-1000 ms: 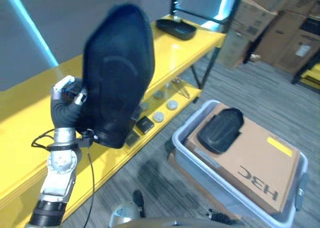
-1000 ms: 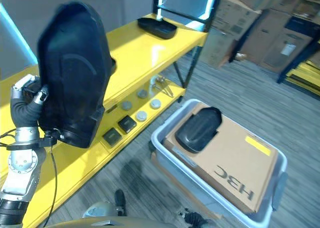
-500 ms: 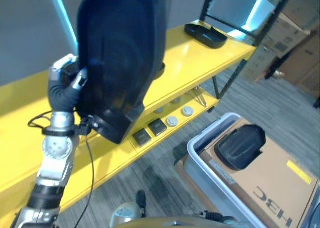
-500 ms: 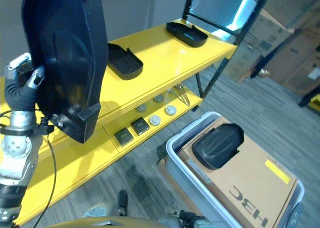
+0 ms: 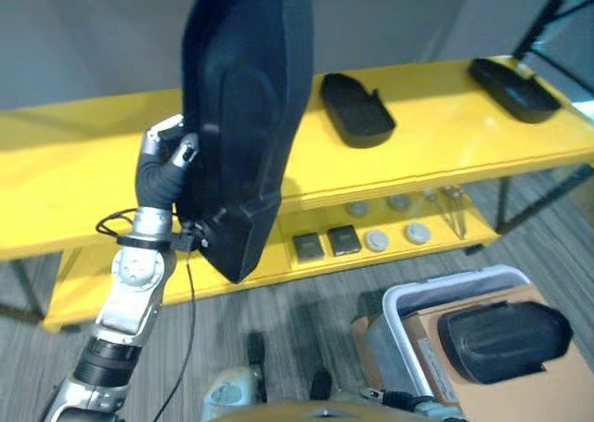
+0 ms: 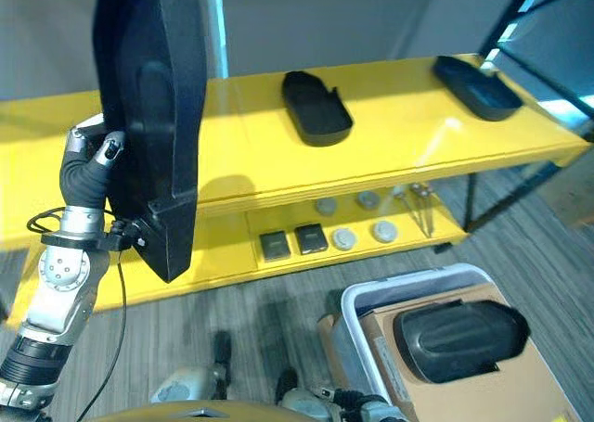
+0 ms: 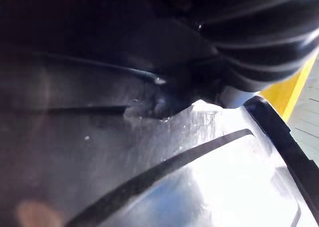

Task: Move parts from the plastic box to the shelf.

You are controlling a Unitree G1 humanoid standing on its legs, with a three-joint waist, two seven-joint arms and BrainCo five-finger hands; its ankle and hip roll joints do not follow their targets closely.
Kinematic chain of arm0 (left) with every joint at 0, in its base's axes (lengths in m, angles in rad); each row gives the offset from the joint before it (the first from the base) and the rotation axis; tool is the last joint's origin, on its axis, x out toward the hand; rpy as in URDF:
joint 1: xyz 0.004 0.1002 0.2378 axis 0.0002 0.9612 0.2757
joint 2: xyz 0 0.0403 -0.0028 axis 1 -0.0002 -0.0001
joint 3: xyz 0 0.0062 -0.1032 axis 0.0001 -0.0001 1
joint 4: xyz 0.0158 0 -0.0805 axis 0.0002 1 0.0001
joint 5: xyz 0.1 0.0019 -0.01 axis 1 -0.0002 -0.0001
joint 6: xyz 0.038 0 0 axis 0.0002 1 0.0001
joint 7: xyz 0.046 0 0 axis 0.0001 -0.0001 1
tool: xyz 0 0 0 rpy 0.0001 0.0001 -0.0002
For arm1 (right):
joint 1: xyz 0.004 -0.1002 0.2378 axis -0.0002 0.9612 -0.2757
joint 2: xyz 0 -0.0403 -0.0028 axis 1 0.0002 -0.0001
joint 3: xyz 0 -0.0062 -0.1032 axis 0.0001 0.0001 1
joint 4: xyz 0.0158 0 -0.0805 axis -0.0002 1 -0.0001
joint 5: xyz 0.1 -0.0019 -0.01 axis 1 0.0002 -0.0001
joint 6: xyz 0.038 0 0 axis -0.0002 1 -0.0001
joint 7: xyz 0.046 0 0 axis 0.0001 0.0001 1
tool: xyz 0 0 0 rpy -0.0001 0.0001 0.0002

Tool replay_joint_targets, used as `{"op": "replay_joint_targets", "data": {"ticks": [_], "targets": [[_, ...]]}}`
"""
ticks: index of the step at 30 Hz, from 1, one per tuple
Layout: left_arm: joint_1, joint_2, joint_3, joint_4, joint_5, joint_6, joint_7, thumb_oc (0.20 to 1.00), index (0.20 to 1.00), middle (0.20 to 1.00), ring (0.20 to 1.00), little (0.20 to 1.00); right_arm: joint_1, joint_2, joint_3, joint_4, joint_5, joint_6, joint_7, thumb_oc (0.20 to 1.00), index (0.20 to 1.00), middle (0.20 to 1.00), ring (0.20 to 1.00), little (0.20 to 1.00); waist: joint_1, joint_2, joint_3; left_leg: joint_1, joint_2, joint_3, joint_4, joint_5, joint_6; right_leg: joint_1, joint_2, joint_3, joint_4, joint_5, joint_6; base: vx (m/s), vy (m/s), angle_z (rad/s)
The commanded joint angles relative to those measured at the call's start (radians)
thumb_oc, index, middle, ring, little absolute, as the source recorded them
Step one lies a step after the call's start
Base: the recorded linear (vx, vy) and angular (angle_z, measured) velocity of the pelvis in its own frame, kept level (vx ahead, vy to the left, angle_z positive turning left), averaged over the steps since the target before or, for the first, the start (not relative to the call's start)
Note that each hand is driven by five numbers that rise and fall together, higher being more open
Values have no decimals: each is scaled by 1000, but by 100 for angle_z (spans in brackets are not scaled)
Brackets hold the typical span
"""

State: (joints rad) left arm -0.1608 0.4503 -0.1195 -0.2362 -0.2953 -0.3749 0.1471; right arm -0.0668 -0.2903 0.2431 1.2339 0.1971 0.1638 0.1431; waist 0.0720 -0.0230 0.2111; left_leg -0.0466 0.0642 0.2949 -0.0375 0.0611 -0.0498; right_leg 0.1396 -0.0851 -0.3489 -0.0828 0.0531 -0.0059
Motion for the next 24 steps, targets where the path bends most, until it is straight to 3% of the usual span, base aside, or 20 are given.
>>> {"op": "replay_joint_targets", "data": {"ticks": [1, 3, 7, 12, 15, 16, 17, 20, 21, 24], "targets": [[-33, 4, 52, -41, -2, -63, 49, 200, 200, 200, 200, 200, -15, -50, 2, 54, 12, 24, 19, 1000, 1000, 1000, 1000, 1000, -26, 26, -17, 57, 57, -43, 24, -33, -31, 19, -10, 3, 70, -125, 52, 91, 185, 94], [-12, 23, 66, -41, 65, -44, 75, 200, 200, 200, 200, 200, -21, -45, 7, 67, 8, 21, 37, 1000, 1000, 1000, 1000, 1000, -21, 34, -25, 90, 76, -65, 1, -27, -45, 26, -23, 8, 69, -123, 58, 108, 171, 52], [8, 58, 91, -31, 51, -18, 76, 200, 200, 200, 200, 200, -12, -31, 8, 70, 6, 4, 37, 1000, 1000, 1000, 1000, 1000, -18, 51, -44, 114, 91, -57, -36, -17, -67, 49, -42, 1, 74, -140, 74, 144, 225, 19], [-16, 114, 98, -8, -51, 30, 66, 200, 200, 200, 200, 200, -18, -12, -2, 38, 113, -11, -34, 1000, 1000, 1000, 1000, 1000, -2, 73, -42, 111, 50, -72, -13, -47, -13, 22, -123, -32, 226, -168, 104, 146, 301, 19], [-56, 115, 81, 39, -70, 60, 110, 200, 200, 200, 200, 200, -21, -5, -12, 16, 125, -20, -55, 1000, 1000, 1000, 1000, 1000, -26, 71, -23, 130, 19, -92, 0, -74, 23, -67, -171, 26, 398, -103, 127, 126, 122, 0], [-69, 114, 72, 63, -84, 65, 136, 200, 200, 200, 200, 200, -19, -4, -10, 8, 114, -23, -58, 1000, 1000, 1000, 1000, 1000, -45, 68, -15, 142, 14, -104, -5, -80, 31, -98, -155, 68, 399, -90, 131, 174, -4, -8], [-86, 108, 57, 100, -107, 54, 174, 200, 200, 200, 200, 200, -10, -4, -7, -1, 99, -30, -55, 1000, 1000, 1000, 1000, 1000, -76, 66, -10, 150, 14, -128, -18, -80, 34, -123, -106, 120, 349, -88, 130, 152, -87, -11], [-139, 90, 38, 157, -92, 46, 227, 200, 200, 200, 200, 200, 11, 8, -8, 0, 62, -38, -54, 1000, 1000, 1000, 1000, 1000, -132, 48, -5, 176, 6, -157, -44, -110, 39, -177, -68, 209, 210, -37, 146, 163, -179, 39], [-158, 66, 35, 174, -76, 68, 248, 200, 200, 200, 200, 200, 25, 7, 5, -4, 7, -19, -28, 1000, 1000, 1000, 1000, 1000, -149, 45, -7, 174, 17, -151, -50, -111, 28, -149, -48, 229, 144, -40, 137, 174, -244, 47], [-195, 47, 12, 197, -107, 74, 286, 200, 200, 200, 200, 200, 60, 12, 47, 7, -44, -44, -16, 1000, 1000, 1000, 1000, 1000, -160, 37, -9, 151, 22, -132, -50, -95, 15, -117, -24, 229, 81, -45, 120, 86, -141, 49]]}}
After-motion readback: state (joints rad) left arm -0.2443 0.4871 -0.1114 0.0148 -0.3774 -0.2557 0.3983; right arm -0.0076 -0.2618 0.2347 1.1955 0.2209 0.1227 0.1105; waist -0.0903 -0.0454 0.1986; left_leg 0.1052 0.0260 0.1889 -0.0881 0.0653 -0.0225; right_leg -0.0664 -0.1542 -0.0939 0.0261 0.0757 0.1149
